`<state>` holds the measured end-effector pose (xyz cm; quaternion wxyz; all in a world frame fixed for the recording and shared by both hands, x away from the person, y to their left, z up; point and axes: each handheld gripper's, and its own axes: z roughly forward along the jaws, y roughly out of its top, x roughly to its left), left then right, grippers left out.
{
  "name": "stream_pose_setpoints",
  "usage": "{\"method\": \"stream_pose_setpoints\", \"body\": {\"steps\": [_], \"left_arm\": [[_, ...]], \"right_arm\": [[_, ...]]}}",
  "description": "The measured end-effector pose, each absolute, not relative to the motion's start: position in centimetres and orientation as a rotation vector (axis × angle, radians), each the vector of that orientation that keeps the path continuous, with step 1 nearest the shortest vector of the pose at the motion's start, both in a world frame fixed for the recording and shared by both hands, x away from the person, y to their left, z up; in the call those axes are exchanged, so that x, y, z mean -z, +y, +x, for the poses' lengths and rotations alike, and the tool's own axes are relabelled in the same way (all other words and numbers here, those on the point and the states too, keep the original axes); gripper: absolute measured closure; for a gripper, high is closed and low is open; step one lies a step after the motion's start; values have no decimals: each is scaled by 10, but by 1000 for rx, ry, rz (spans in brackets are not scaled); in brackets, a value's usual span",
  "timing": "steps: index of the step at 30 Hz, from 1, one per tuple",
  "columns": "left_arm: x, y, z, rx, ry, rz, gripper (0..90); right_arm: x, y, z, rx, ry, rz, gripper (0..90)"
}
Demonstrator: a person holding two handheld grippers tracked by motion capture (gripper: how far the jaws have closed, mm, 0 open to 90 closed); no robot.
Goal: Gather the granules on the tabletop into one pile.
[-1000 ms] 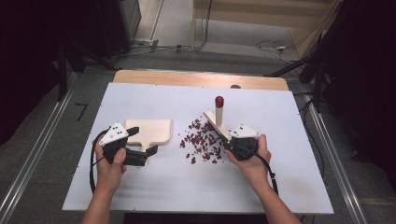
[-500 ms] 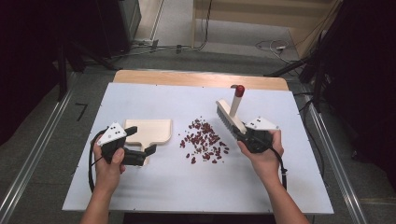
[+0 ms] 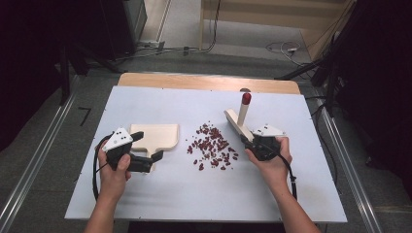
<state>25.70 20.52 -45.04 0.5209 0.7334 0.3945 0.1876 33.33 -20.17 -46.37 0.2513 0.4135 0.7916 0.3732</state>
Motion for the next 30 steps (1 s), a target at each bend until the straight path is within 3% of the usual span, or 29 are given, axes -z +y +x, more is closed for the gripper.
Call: {"method": "stream_pose_setpoints", "body": {"steps": [9,18,24,30], "left_arm": [[450,205,257,-448,946,1756,0],[449,207,257,-447,951,1744,0],[448,204,256,-450,947,1744,0],[449,204,256,-447,943,1756,0]], "right_arm": [[462,-187,325,-1063,2207,1067,666],[446,-197,329,-1154,2158,1089,666],[438,-181,363,-1117,2180,985,666],[459,-180,397,-1041,2226,849,666]]}}
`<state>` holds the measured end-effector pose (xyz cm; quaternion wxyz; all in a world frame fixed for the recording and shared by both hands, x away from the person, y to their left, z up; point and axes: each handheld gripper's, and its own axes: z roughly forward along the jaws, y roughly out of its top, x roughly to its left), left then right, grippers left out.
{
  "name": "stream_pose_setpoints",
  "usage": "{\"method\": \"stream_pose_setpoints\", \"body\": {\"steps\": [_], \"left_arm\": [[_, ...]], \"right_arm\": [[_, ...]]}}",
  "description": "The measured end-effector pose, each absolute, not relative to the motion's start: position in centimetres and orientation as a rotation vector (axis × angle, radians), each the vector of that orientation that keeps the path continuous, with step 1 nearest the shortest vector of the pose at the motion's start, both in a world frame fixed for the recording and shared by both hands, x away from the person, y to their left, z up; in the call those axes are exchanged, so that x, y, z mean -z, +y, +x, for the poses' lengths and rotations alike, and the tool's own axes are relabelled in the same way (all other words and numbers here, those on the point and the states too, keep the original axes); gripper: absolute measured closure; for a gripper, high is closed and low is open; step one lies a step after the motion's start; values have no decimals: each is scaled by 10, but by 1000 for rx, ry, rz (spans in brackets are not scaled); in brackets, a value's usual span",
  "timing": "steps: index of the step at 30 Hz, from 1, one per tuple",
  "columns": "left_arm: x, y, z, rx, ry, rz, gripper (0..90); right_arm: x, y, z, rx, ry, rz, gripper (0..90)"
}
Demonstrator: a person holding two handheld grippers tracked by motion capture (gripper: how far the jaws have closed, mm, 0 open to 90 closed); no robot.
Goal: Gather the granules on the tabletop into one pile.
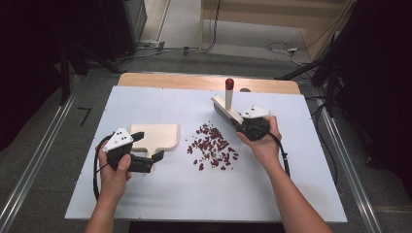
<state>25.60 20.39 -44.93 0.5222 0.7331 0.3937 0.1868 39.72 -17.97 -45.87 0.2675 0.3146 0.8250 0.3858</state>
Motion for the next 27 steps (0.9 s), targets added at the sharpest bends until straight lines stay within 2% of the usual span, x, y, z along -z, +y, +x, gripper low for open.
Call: {"method": "stream_pose_setpoints", "body": {"steps": [4,13,27], "left_arm": [[450,205,255,-444,944,1758,0],[446,207,253,-447,942,1733,0],[443,210,251,-450,942,1716,0]], "right_arm": [[466,-181,400,-1093,2277,786,666],[465,-172,373,-1053,2393,624,666],[454,-180,346,-1083,2385,586,665]]}}
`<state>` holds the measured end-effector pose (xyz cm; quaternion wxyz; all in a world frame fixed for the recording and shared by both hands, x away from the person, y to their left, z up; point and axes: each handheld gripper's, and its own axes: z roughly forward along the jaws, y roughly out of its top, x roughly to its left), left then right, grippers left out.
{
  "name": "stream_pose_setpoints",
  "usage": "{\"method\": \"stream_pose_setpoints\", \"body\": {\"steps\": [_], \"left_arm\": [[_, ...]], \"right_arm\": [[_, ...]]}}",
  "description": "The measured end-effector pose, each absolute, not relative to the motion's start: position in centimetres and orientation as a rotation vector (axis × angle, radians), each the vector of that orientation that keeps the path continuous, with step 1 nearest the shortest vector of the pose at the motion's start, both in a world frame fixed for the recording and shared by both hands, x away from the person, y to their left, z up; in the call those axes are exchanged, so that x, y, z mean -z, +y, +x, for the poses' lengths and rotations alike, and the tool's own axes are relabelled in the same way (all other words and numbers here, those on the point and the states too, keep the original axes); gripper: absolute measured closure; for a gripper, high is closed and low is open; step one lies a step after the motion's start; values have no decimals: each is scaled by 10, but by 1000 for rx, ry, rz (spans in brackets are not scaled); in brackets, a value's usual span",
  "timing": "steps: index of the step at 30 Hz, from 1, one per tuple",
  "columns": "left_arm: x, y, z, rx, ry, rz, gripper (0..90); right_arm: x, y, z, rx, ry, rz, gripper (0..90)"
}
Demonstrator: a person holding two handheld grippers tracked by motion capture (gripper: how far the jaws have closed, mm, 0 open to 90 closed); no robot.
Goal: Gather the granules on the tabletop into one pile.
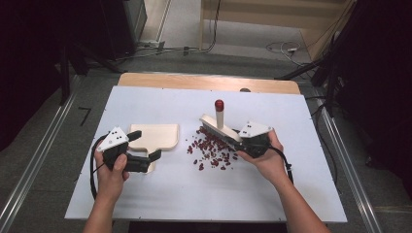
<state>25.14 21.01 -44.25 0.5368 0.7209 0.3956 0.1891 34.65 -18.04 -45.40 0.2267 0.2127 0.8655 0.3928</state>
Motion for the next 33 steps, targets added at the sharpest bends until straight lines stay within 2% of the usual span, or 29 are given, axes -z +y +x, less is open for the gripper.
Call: {"method": "stream_pose_setpoints", "body": {"steps": [7,14,19,33], "left_arm": [[443,216,251,-455,955,1703,0],[442,218,250,-462,956,1698,0],[444,218,252,-458,962,1704,0],[445,216,252,-456,960,1713,0]], "right_arm": [[429,-172,309,-1331,2365,776,665],[446,-145,280,-1368,2544,782,665],[466,-141,284,-1349,2557,819,665],[471,-171,309,-1306,2389,954,665]]}}
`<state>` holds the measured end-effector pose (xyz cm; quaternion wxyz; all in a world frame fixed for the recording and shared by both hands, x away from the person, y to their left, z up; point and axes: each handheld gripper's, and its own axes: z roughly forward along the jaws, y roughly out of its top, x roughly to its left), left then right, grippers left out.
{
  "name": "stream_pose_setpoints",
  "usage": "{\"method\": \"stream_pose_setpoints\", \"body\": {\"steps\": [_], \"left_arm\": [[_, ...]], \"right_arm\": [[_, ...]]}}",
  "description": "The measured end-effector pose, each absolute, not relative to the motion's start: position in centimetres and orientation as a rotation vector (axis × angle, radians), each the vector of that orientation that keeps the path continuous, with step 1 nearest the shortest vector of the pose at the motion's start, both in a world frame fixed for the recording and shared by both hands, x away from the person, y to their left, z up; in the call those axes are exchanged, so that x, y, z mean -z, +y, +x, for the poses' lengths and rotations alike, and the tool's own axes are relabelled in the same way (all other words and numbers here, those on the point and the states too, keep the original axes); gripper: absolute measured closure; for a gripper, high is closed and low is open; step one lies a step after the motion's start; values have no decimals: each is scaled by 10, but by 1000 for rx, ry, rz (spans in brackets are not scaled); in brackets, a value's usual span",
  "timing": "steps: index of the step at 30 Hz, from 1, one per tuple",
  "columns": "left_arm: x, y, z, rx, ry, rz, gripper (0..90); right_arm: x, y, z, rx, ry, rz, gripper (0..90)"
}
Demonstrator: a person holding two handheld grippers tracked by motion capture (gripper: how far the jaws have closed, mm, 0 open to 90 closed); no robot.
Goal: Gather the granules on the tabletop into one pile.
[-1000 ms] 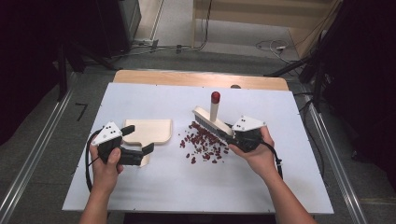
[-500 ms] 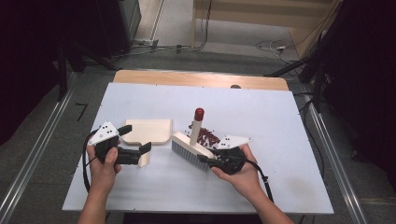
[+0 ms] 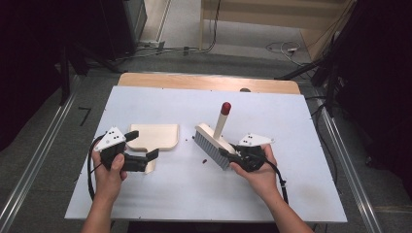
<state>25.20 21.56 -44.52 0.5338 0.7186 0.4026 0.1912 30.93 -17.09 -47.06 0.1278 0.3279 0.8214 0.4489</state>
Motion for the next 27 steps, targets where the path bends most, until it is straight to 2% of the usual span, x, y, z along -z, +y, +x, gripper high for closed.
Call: {"method": "stream_pose_setpoints", "body": {"steps": [9,15,21,27], "left_arm": [[445,218,252,-457,966,1705,0],[446,220,252,-461,979,1698,0],[445,221,251,-464,978,1697,0],[446,222,251,-463,980,1698,0]], "right_arm": [[461,-175,308,-1389,2363,993,665],[446,-157,298,-1486,2315,1043,665],[458,-124,292,-1437,2310,1204,665],[474,-113,293,-1376,2285,1259,665]]}}
